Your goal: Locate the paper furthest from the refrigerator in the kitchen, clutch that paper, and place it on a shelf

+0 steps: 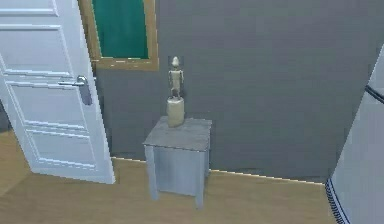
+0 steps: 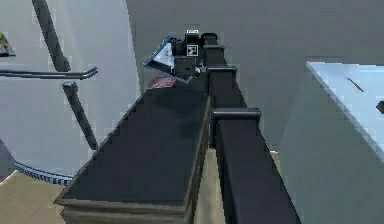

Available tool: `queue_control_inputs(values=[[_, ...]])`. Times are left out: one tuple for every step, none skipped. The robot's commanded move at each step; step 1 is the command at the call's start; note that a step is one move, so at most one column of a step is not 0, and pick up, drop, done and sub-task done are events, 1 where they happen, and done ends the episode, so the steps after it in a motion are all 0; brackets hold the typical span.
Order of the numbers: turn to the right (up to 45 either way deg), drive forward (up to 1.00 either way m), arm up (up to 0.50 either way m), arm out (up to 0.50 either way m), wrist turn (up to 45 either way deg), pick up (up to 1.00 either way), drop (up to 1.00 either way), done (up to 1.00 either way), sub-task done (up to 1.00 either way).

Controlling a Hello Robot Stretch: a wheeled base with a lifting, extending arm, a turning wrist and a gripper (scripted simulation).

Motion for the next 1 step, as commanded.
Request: queue_control_inputs(values=[[15.0, 0.00, 0.00, 0.00, 0.0, 0.00, 0.00, 0.00, 0.00]])
